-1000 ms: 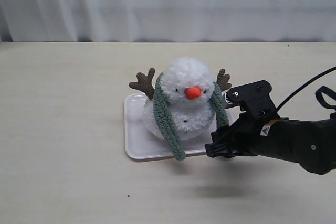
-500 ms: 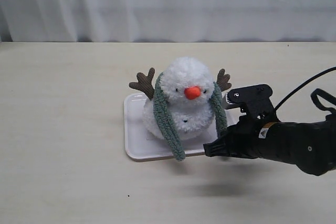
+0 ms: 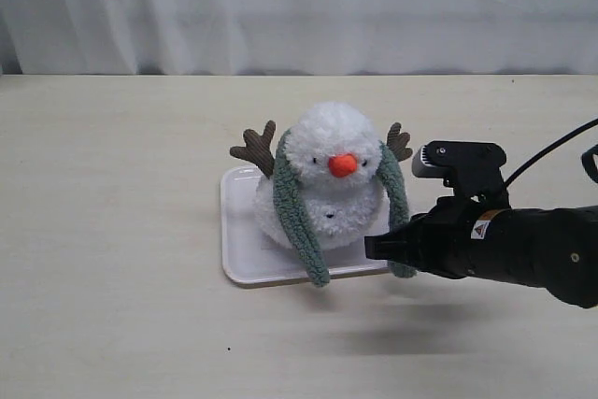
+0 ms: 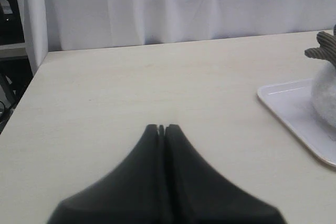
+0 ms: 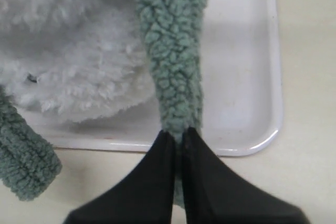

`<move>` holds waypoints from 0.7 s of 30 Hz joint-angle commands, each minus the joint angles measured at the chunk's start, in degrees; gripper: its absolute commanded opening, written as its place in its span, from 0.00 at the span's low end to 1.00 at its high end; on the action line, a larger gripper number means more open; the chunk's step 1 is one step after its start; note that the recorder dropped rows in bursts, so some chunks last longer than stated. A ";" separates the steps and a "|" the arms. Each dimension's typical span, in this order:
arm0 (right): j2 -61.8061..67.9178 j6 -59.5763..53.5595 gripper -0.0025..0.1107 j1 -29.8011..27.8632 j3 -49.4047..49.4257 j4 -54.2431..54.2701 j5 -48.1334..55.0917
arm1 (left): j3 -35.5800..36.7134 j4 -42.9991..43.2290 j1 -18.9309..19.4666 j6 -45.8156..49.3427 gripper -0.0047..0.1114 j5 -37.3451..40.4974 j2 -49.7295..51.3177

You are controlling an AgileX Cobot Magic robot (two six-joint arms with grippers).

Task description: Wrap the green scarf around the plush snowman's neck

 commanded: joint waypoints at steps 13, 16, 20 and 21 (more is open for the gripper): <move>-0.43 2.18 0.06 0.09 -0.16 1.27 3.16 | 0.14 -0.21 0.15 -0.09 0.04 -0.56 -0.18; -0.43 2.18 0.06 0.09 -0.87 1.44 3.95 | 0.14 -0.21 0.15 -0.09 0.04 -0.56 -0.18; -0.43 2.18 0.06 0.09 -2.34 1.44 6.44 | 0.14 -0.21 0.15 -0.09 0.04 -0.56 -0.18; -0.43 2.18 0.06 0.09 -2.74 1.44 7.05 | 0.14 -0.21 0.15 -0.09 0.04 -0.56 -0.18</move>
